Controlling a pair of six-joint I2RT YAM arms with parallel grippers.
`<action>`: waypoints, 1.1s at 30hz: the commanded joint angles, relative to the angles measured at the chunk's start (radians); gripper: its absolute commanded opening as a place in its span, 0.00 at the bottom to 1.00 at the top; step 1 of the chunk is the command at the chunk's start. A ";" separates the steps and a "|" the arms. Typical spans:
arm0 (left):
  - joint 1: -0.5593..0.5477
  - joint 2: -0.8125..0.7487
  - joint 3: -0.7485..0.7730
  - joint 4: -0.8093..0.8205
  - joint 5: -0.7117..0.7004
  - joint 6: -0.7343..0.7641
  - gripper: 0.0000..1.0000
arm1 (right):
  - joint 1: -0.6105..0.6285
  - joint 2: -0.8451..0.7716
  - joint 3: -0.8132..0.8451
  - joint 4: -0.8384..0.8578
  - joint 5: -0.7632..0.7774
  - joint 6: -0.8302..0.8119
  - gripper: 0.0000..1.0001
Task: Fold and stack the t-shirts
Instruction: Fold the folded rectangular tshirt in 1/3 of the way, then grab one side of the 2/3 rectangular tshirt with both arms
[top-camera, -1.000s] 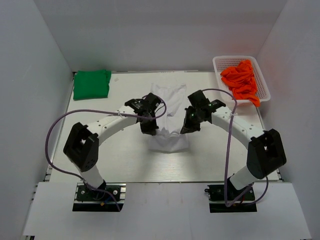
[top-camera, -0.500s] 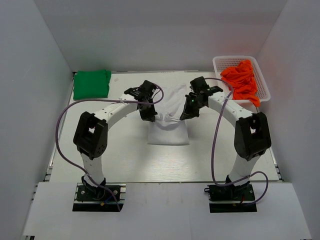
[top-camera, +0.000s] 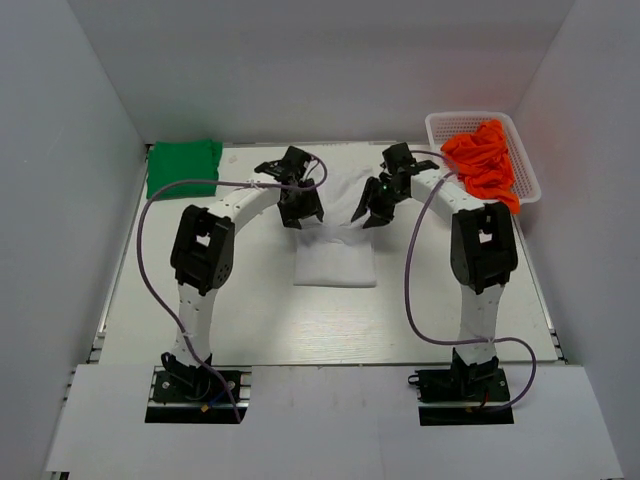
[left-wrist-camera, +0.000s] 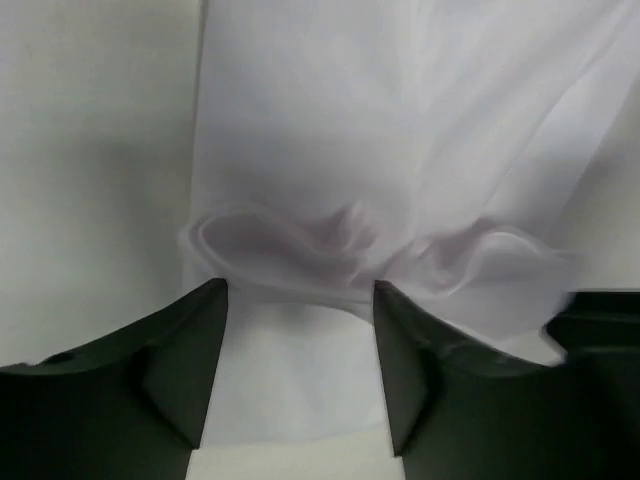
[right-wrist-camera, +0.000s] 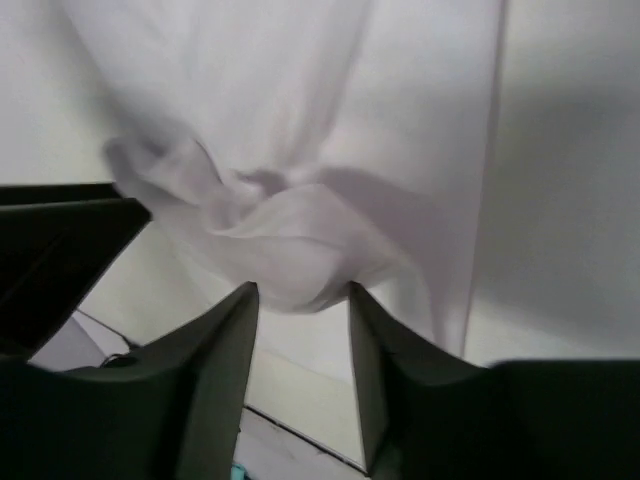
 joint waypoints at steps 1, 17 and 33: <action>0.060 0.039 0.160 0.058 0.002 -0.002 0.74 | -0.033 0.057 0.140 0.087 -0.069 0.067 0.50; 0.092 -0.292 -0.282 0.116 0.126 0.135 0.99 | -0.085 -0.231 -0.214 0.151 -0.046 -0.080 0.90; -0.026 -0.464 -0.762 0.332 0.238 0.071 0.86 | 0.002 -0.359 -0.739 0.387 -0.085 0.010 0.84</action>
